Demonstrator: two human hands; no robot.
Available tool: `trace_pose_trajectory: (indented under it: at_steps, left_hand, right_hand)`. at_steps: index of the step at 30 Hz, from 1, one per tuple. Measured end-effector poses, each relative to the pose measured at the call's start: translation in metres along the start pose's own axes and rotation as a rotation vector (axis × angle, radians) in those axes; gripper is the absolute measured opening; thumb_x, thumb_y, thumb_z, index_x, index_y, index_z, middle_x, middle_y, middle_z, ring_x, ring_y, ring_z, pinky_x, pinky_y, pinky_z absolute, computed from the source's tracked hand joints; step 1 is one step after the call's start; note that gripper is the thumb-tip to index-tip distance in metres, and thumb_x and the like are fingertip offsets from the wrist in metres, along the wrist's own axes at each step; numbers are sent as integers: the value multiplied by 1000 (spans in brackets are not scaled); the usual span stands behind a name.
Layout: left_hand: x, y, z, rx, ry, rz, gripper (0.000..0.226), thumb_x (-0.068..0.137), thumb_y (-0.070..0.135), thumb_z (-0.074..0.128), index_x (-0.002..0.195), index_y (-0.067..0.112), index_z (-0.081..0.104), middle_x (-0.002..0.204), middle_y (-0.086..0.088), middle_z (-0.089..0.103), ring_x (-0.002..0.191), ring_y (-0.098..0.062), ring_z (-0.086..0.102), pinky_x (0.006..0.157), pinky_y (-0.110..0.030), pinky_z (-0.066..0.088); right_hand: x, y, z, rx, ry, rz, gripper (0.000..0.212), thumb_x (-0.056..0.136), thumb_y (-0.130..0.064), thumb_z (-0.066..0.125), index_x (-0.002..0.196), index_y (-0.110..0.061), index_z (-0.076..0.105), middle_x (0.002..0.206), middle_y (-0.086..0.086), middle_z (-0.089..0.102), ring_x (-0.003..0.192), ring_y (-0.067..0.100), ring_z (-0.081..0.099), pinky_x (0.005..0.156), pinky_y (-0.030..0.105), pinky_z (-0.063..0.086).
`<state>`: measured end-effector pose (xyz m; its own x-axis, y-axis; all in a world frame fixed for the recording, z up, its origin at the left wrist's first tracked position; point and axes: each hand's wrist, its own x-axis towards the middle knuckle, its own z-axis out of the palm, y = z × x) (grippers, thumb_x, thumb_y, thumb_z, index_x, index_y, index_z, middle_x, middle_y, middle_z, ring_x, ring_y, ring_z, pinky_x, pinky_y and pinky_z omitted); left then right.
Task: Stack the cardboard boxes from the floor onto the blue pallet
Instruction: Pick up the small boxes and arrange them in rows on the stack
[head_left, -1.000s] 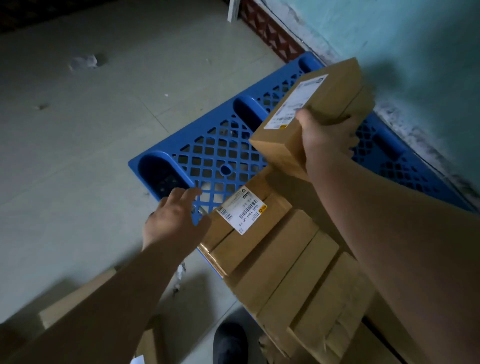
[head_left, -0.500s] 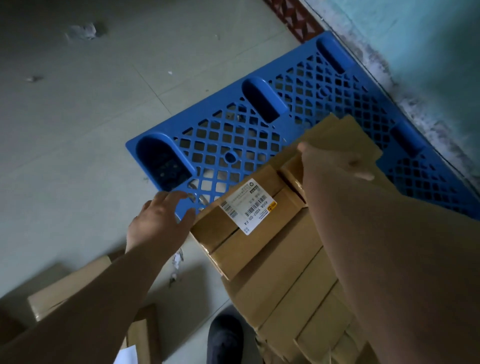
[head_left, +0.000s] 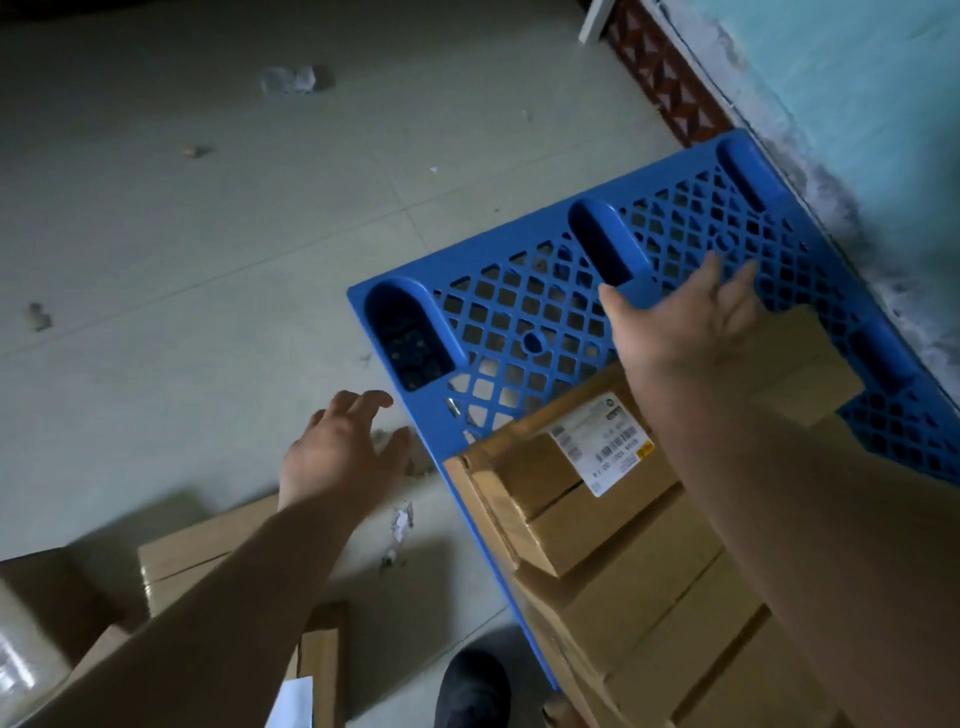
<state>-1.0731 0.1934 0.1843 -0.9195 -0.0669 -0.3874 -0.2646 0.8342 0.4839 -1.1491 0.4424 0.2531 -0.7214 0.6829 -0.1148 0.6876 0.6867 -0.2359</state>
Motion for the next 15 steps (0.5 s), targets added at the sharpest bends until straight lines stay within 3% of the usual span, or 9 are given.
trace_pose_trajectory:
  at_steps: [2, 5, 9, 12, 15]
  left_hand:
    - [-6, -22, -8, -17, 9, -34, 37, 83, 41, 53, 119, 33, 51, 123, 3, 54, 110, -22, 51, 84, -36, 48]
    - [-20, -68, -16, -44, 47, -117, 38, 83, 43, 53, 120, 34, 50, 125, 4, 53, 111, -22, 51, 80, -36, 49]
    - [-47, -144, -19, -57, 78, -219, 44, 83, 43, 55, 125, 33, 46, 128, 3, 52, 111, -23, 51, 73, -33, 47]
    - [-68, -203, -15, -41, 114, -292, 53, 79, 43, 61, 128, 31, 44, 129, 0, 52, 114, -23, 49, 71, -32, 44]
    - [-86, -262, -3, -36, 132, -369, 62, 72, 38, 69, 128, 29, 45, 128, -2, 51, 115, -25, 48, 74, -36, 47]
  right_hand:
    - [-29, -40, 17, 29, 24, -268, 93, 73, -59, 64, 146, -19, 21, 157, 6, 6, 142, 27, 6, 109, 54, 11]
    - [-96, -85, 53, 49, -68, -613, 89, 71, -55, 67, 143, -21, 28, 155, 5, 17, 140, 27, 14, 108, 54, 12]
    - [-183, -108, 112, -135, -321, -972, 101, 71, -56, 66, 147, -23, 9, 154, 2, 16, 140, 24, 13, 108, 53, 14]
    - [-239, -106, 162, -350, -508, -1131, 106, 72, -57, 65, 147, -24, -2, 154, 2, 12, 138, 25, 13, 106, 52, 14]
    - [-281, -94, 216, -486, -597, -1162, 108, 67, -53, 71, 145, -26, 1, 150, 3, 17, 133, 27, 20, 103, 50, 20]
